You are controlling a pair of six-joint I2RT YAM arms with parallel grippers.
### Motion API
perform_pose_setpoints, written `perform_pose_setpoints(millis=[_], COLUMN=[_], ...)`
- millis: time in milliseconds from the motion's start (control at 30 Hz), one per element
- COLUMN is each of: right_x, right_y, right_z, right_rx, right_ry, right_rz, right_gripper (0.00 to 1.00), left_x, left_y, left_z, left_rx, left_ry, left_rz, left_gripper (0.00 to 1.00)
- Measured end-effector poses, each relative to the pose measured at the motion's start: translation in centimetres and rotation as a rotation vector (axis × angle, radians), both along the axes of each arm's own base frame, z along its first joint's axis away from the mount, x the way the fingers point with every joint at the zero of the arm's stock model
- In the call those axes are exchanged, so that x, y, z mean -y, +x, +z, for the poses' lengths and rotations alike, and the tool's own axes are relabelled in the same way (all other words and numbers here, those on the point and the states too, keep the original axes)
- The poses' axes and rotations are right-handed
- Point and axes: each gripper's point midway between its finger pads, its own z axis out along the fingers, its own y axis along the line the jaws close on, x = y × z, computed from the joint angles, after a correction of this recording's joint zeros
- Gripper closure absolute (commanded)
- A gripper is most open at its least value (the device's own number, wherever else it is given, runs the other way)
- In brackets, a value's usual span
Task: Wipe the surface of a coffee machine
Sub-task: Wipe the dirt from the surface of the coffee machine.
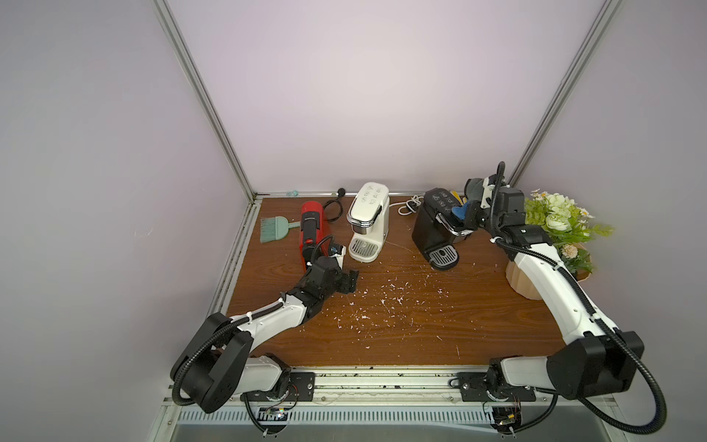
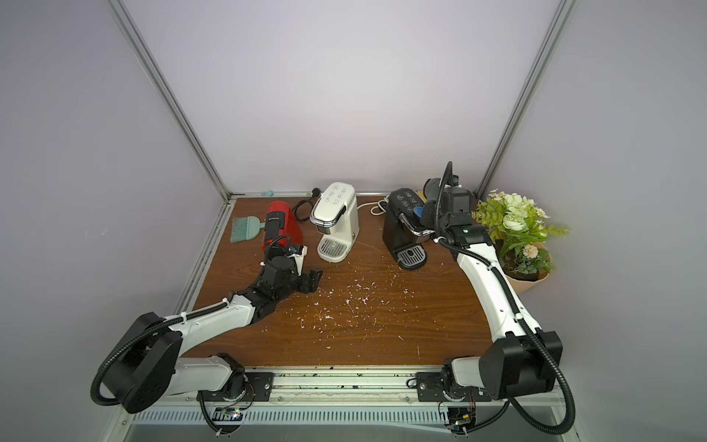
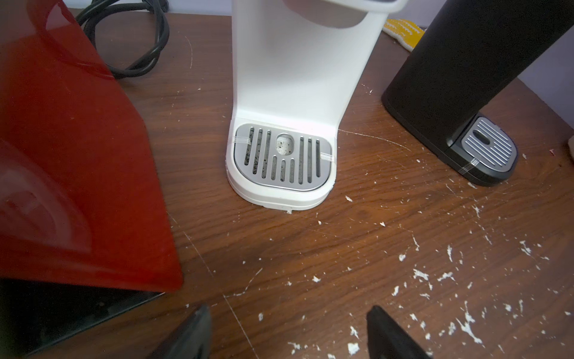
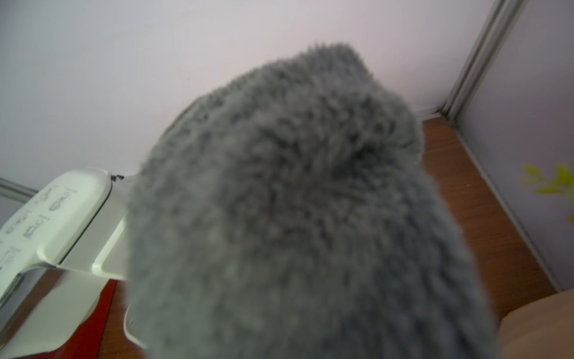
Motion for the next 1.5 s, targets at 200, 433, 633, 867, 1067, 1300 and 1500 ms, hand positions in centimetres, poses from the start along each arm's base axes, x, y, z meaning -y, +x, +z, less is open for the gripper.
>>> perform_pose_setpoints(millis=[200, 433, 633, 867, 1067, 1300, 1500], right_x=[-2.8, -7.0, -8.8, -6.5, -3.2, -0.7, -1.1], right_y=[3.5, 9.8, 13.3, 13.8, 14.3, 13.6, 13.3], right_z=[-1.2, -0.7, -0.8, -0.9, -1.5, -4.1, -4.0], right_rx=[0.007, 0.043, 0.056, 0.041, 0.044, 0.046, 0.092], right_ry=[0.100, 0.157, 0.153, 0.180, 0.260, 0.404, 0.464], right_rz=[0.095, 0.204, 0.227, 0.213, 0.190, 0.142, 0.167], right_gripper=[0.82, 0.82, 0.82, 0.82, 0.82, 0.82, 0.82], left_x=[0.0, -0.1, -0.1, -0.2, -0.3, -0.2, -0.1], left_y=[0.0, 0.0, 0.0, 0.1, 0.1, 0.0, 0.1], left_z=[0.0, 0.1, 0.1, 0.0, -0.1, -0.1, -0.1], left_rx=[-0.001, 0.003, 0.003, 0.004, 0.002, 0.001, 0.002], left_ry=[0.002, 0.005, 0.005, 0.010, 0.017, 0.014, 0.010], left_rz=[0.001, 0.003, 0.003, 0.009, 0.013, 0.009, 0.007], left_gripper=[0.21, 0.20, 0.20, 0.20, 0.21, 0.21, 0.21])
